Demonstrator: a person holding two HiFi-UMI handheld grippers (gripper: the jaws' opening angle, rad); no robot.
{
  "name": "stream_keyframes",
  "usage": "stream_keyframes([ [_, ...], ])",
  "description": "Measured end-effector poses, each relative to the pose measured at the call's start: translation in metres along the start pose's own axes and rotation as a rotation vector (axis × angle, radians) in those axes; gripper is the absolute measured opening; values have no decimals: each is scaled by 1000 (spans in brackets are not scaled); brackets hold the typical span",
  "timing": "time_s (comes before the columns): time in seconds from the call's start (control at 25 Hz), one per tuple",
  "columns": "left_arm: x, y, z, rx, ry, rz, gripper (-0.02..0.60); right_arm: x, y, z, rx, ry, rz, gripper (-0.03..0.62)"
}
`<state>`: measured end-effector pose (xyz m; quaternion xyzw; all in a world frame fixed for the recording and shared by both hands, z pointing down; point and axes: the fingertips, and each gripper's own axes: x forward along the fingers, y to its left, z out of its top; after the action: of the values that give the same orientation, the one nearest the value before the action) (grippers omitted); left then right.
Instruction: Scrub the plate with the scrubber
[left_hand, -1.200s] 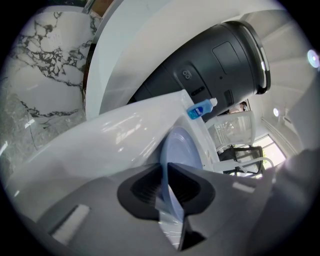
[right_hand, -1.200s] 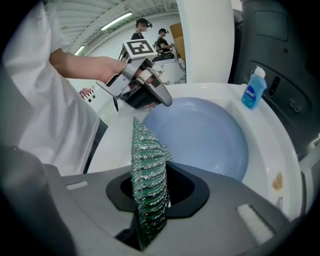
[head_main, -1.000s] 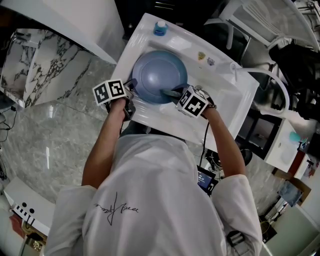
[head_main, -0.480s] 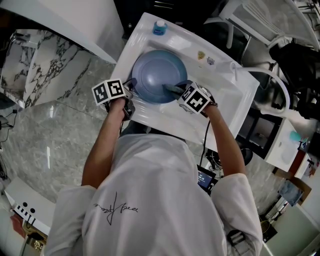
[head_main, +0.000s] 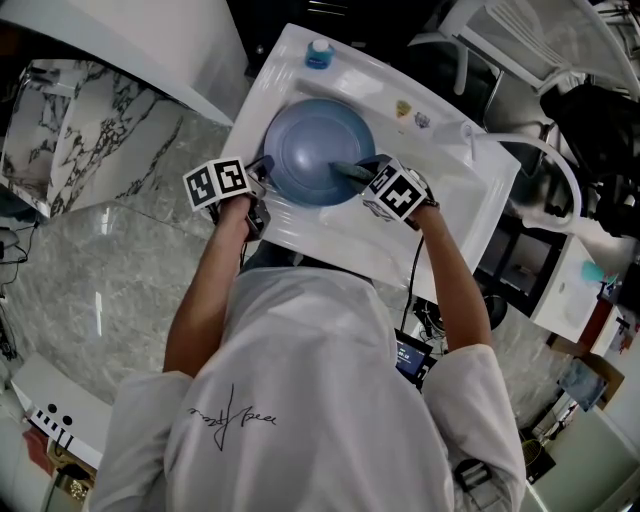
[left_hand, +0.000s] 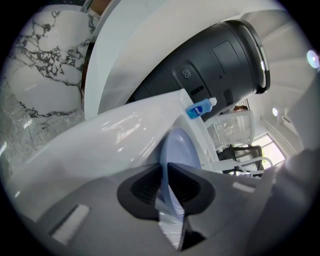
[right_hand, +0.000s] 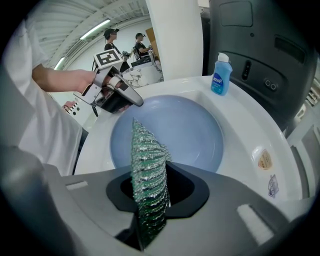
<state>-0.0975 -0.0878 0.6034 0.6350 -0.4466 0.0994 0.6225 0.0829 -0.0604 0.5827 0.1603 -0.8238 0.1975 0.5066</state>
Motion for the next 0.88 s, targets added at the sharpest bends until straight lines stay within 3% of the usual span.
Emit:
stream_keyframes([
  [0.52,0,0,-1,11,12,-4,101,-6,-20,2,82,-54,2,63],
  [0.88,0,0,0,19,20,-5,103,-15,-49,6,231,-141,-7,63],
])
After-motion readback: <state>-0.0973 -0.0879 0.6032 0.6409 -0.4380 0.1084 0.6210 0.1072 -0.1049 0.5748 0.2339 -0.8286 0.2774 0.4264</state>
